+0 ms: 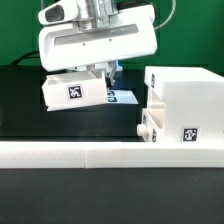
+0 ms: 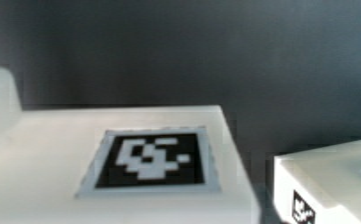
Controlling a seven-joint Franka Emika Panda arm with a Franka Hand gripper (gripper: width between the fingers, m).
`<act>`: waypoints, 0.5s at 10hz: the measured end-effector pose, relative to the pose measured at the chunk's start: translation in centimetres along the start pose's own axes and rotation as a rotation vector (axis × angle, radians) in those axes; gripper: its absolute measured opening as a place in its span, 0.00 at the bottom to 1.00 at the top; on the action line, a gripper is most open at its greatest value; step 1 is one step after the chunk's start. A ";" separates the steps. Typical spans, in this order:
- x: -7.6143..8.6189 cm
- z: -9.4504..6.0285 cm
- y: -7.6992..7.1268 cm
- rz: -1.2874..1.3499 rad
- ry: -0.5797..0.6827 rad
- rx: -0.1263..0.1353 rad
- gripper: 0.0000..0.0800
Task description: Assemble drawer
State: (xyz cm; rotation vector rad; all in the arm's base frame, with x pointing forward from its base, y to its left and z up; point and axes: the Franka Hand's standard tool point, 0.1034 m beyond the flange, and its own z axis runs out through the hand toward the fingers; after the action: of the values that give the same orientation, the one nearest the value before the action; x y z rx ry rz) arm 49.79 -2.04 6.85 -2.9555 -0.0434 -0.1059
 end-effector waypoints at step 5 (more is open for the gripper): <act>1.8 -0.2 1.1 -0.596 -0.019 -0.046 0.06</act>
Offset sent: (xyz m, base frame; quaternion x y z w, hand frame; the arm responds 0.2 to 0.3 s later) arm 0.0188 -0.0050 0.0049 -0.0474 -0.0280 -0.2770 0.9593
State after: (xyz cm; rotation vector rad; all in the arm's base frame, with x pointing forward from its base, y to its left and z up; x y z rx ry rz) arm 51.56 -3.09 6.96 -2.8819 -0.9297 -0.1576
